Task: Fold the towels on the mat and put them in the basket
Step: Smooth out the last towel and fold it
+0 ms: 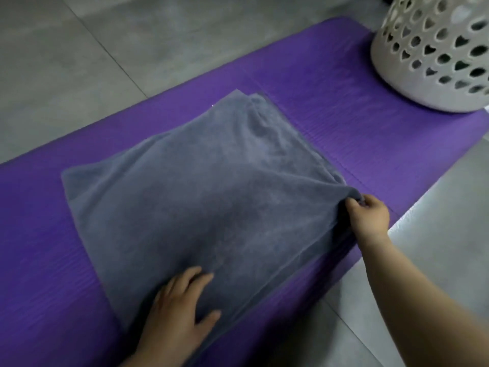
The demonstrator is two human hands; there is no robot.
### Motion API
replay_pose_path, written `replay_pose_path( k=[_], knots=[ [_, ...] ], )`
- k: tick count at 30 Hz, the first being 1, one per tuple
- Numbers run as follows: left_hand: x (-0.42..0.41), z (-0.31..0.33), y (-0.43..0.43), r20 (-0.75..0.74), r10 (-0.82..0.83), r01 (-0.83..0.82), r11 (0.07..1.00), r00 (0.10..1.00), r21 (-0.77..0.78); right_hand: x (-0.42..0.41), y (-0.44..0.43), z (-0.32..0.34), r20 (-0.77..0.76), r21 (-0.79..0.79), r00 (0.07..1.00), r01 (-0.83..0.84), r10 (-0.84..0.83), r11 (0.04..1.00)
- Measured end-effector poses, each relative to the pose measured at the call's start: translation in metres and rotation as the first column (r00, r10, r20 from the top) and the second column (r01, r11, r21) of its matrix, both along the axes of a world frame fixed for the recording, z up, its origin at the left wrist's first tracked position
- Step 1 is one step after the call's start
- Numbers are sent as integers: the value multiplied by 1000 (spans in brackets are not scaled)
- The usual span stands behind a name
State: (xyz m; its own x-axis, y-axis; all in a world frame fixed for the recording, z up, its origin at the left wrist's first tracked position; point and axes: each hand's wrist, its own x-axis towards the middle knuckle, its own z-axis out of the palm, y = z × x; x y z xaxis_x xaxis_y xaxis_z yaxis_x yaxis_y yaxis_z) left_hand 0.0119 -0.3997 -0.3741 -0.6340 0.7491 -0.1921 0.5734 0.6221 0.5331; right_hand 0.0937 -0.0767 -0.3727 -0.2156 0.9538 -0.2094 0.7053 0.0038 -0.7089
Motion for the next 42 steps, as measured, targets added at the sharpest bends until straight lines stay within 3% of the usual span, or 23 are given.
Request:
replay_pose_path(
  k=[4, 9, 12, 17, 20, 22, 24, 26, 28, 30, 32, 34, 38, 42],
  knots=[
    [27, -15, -34, -15, -92, 91, 995, 996, -36, 4, -4, 6, 67, 24, 998, -6, 4, 1000],
    [29, -18, -38, -275, -167, 194, 978, 947, 77, 18, -3, 9, 163, 14, 983, 80, -81, 997],
    [34, -27, -39, -402, -115, 177, 977, 908, 121, 19, -2, 9, 186, -38, 980, 77, -68, 996],
    [38, -32, -46, -527, -101, 146, 988, 844, 46, 12, -8, 18, 255, -108, 965, -25, 52, 994],
    [28, -25, -51, -548, -28, 82, 994, 836, 76, 8, -10, 21, 292, -41, 954, -56, 65, 998],
    [12, -9, -56, -497, 14, -4, 1000, 868, 21, 3, -12, 21, 245, -1, 966, -87, 85, 996],
    [-13, -14, -80, -379, 63, -137, 976, 923, -171, -2, -21, 24, 172, 9, 982, -79, 76, 997],
    [-47, -24, -111, -195, 286, -337, 884, 938, -323, -8, -26, 29, 78, 23, 996, -42, 40, 999],
    [-72, -9, -123, 85, 588, -542, 784, 804, -301, -15, -31, 42, -11, 0, 999, -37, 37, 999],
    [-90, 25, -114, 350, 722, -714, 677, 597, -179, -29, -36, 66, -120, -67, 989, -93, 84, 993],
    [-105, 61, -102, 540, 730, -831, 548, 419, -97, -46, -41, 92, -232, -166, 967, -147, 107, 975],
    [-127, 107, -102, 640, 677, -893, 450, 363, 31, -66, -51, 131, -346, -255, 930, -217, 121, 942],
    [-172, 195, -138, 646, 684, -940, 281, 339, 196, -111, -81, 216, -485, -290, 850, -379, 207, 879],
    [-190, 275, -211, 320, 834, -883, 360, 449, 301, -156, -125, 291, -571, -202, 768, -473, 290, 857]
  ],
)
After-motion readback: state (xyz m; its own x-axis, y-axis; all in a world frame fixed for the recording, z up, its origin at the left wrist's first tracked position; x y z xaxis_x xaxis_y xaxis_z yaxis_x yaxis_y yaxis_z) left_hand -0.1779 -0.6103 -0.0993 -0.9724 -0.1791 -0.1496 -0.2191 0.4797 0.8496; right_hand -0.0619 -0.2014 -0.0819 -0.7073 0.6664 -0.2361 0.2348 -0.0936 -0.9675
